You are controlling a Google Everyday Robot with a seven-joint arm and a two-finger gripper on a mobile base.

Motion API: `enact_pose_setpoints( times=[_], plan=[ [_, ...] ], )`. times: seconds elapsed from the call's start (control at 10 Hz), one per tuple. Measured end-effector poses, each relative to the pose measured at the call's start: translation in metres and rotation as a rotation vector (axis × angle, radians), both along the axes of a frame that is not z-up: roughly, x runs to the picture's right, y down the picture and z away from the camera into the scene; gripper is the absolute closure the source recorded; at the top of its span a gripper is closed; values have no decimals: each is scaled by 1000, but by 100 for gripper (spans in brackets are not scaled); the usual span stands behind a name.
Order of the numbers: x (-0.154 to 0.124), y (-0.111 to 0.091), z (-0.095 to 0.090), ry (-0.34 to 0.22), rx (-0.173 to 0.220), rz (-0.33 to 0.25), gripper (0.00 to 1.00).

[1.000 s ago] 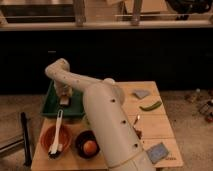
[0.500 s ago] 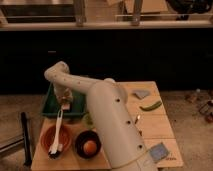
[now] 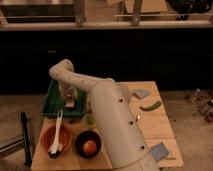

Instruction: Wipe tray with eraser

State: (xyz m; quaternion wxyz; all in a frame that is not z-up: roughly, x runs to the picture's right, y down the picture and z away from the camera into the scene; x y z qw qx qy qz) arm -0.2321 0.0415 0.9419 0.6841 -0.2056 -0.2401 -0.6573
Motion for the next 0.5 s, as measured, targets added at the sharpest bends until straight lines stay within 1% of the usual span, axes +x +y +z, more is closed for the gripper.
enact_pose_setpoints(
  times=[0.1,0.2,0.4,0.5],
  plan=[
    [0,-2,2,2,3,7,99],
    [-10,-9,6,-9,11,18,99],
    [-37,-10,10,-38,11,13,99],
    [-50,-7,11,-57,6,-2,99]
  ],
)
